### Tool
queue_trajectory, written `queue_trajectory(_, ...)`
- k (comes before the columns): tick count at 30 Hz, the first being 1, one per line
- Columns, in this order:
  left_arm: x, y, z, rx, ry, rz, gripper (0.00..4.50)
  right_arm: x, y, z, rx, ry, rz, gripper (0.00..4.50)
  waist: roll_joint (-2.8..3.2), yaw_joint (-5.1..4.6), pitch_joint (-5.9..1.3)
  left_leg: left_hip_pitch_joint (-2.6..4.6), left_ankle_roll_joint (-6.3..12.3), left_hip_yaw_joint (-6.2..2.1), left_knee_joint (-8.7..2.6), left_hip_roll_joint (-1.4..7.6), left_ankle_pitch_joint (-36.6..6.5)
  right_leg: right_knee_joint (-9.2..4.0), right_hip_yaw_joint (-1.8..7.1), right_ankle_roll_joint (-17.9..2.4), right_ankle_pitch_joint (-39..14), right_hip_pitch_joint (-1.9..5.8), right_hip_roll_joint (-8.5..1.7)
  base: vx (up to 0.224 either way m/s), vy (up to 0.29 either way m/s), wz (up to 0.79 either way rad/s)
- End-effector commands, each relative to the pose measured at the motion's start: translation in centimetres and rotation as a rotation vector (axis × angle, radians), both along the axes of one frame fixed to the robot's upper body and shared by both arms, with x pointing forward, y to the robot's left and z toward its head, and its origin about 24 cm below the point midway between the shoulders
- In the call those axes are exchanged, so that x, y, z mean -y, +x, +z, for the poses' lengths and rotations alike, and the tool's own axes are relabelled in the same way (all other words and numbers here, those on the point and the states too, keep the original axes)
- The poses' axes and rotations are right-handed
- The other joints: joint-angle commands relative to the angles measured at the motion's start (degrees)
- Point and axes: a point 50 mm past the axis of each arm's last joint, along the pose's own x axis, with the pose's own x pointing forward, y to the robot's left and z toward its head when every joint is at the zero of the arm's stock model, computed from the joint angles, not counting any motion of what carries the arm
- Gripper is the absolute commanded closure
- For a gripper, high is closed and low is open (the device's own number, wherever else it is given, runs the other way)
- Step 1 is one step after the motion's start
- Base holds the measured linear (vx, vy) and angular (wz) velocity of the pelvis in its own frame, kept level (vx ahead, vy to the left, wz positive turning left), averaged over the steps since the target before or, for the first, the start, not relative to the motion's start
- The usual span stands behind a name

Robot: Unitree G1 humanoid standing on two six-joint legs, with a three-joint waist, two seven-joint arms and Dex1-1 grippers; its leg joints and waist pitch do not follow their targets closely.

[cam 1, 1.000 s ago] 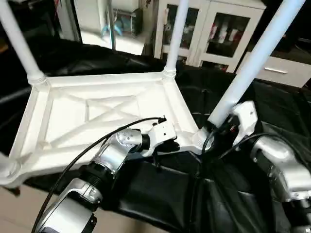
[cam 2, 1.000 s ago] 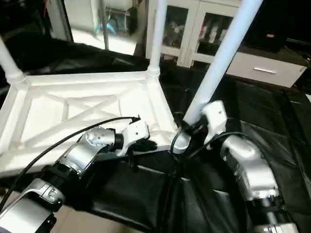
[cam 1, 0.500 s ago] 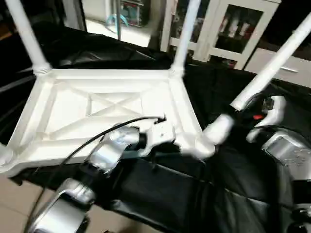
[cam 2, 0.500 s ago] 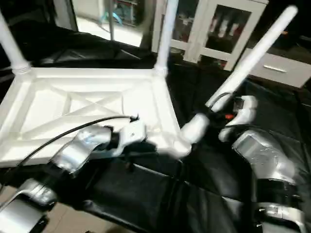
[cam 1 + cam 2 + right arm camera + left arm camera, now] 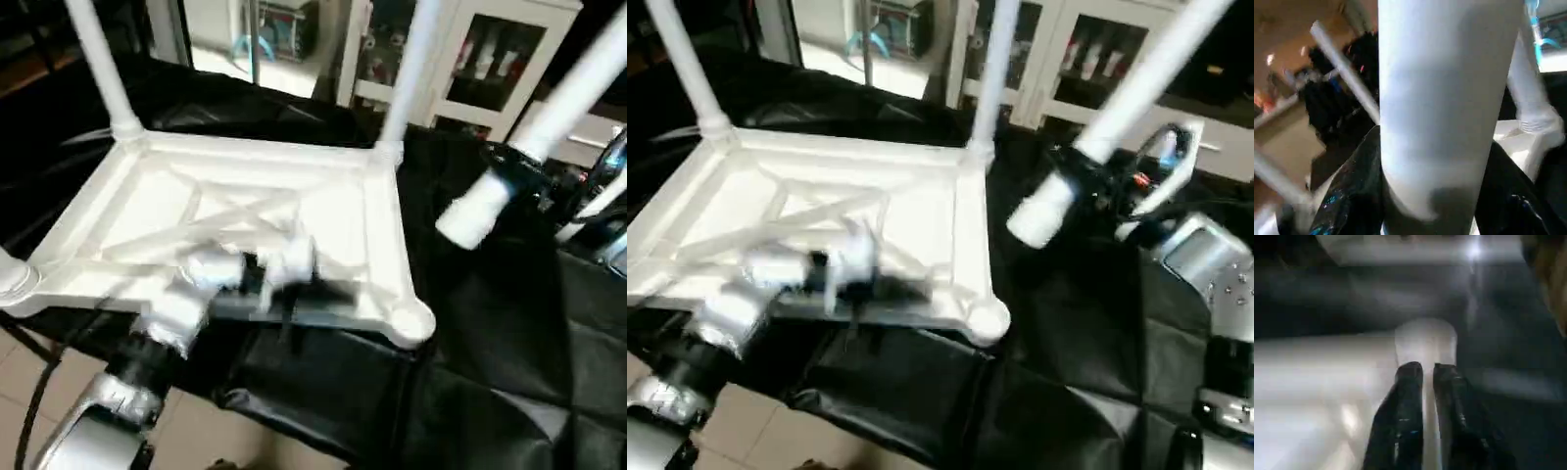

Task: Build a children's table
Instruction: Insert table leg to table base

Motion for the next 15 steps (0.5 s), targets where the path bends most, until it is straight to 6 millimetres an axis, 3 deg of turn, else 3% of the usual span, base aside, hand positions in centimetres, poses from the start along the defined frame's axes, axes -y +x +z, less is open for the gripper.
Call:
queue_trajectory(1, -0.8, 0.9, 2.6, -0.025, -0.146, 0.068, 3.76, -1.6, -0.5, 0.8, 0.045, -0.086, 0.092, 2.68, -0.20, 0.51, -3.90, 0.83, 1.65, -1.05, -3.60, 2.99, -5.8, -2.87, 2.49, -14.5, -6.3, 3.27, -3.47, 0.000, 0.000, 0.00)
queue_trajectory(4, -1.3, 1.4, 3.5, -0.039, -0.214, 0.114, 3.48, -2.3, -0.7, 1.1, 0.066, -0.116, 0.122, 2.68, -0.31, 0.67, -3.91, 0.90, 1.73, -1.09, -3.46, 2.91, -5.9, -2.95, 2.58, -13.8, -7.4, 3.38, -3.49, 0.000, 0.000, 0.00)
queue_trajectory(6, -2.4, 2.6, 5.6, -0.096, -0.394, 0.207, 3.39, -3.7, -0.8, 1.4, 0.101, -0.185, 0.180, 2.68, -0.24, 1.11, -4.09, 0.82, 1.46, -1.13, -3.24, 2.76, -4.7, -2.61, 2.50, -14.2, -6.1, 3.44, -3.30, 0.000, 0.000, 0.00)
queue_trajectory(7, -2.7, 2.9, 6.7, -0.125, -0.481, 0.231, 3.39, -4.3, -0.8, 1.2, 0.110, -0.236, 0.200, 2.68, 0.14, 1.36, -4.16, 0.83, 1.45, -1.28, -3.30, 2.84, -4.7, -2.61, 2.49, -14.1, -5.9, 3.50, -3.38, 0.000, 0.000, 0.00)
queue_trajectory(8, -2.9, 2.9, 7.3, -0.144, -0.532, 0.240, 3.18, -4.8, -0.9, 1.0, 0.114, -0.269, 0.211, 2.68, 0.19, 1.51, -4.12, 0.96, 0.95, -1.24, -3.25, 2.88, -4.8, -2.50, 2.45, -14.4, -5.2, 3.33, -3.28, 0.000, 0.000, 0.00)
queue_trajectory(14, -1.3, 3.2, 10.6, -0.250, -0.763, 0.209, 2.70, -7.6, -1.1, 0.2, 0.148, -0.376, 0.312, 2.68, 0.35, 2.69, -4.04, 1.01, -0.80, -1.39, -3.25, 2.96, -7.2, -2.58, 2.48, -14.1, -6.1, 3.46, -3.28, 0.000, 0.000, 0.00)
queue_trajectory(15, -0.5, 3.3, 11.2, -0.306, -0.823, 0.177, 2.63, -8.9, -1.3, 0.0, 0.167, -0.402, 0.362, 2.68, 0.49, 2.99, -4.12, 1.14, -1.26, -1.42, -3.20, 2.97, -7.3, -2.42, 2.46, -14.0, -6.0, 3.49, -3.40, 0.000, 0.000, 0.00)
